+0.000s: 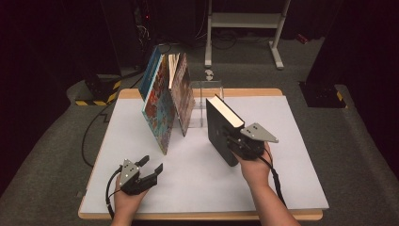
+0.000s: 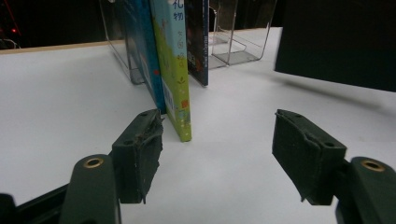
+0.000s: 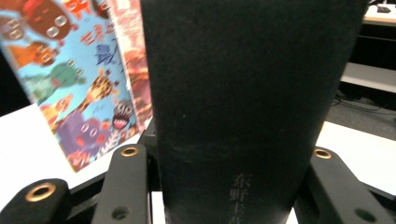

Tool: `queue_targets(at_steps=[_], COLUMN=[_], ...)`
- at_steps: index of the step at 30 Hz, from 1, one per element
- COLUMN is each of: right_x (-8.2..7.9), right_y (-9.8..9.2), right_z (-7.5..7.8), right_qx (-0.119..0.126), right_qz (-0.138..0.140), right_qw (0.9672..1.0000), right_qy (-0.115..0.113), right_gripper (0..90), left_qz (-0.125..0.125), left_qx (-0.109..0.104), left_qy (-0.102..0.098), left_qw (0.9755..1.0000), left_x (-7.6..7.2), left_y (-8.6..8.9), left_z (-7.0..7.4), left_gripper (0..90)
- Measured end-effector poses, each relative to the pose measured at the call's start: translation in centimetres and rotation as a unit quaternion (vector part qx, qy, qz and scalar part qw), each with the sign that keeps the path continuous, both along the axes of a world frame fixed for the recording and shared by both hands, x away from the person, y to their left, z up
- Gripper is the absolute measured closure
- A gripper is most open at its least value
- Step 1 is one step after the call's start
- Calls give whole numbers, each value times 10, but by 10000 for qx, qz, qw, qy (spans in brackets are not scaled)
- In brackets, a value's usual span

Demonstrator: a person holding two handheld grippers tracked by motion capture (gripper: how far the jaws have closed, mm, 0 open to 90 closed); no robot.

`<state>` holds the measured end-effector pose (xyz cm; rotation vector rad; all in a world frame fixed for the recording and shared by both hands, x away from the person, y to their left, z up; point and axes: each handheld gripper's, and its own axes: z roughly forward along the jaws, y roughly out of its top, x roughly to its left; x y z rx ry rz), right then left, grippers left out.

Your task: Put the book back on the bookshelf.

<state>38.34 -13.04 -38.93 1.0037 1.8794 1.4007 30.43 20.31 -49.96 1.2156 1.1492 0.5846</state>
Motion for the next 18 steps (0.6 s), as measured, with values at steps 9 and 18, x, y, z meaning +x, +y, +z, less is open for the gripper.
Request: queue_targets(at_steps=[9,18], right_x=[40,72], right_y=[23,39], right_z=[8,11], right_qx=[-87,-157], right_qz=[-326,-565], right_qw=[9994,9982], right_qy=[-76,-148], right_gripper=[536,536], left_qz=[121,120], left_qx=[-74,-178], left_qy=[51,70], left_qw=[9999,9997], left_x=[1,0], left_y=[10,13], left_z=[2,3], left_gripper=[311,310])
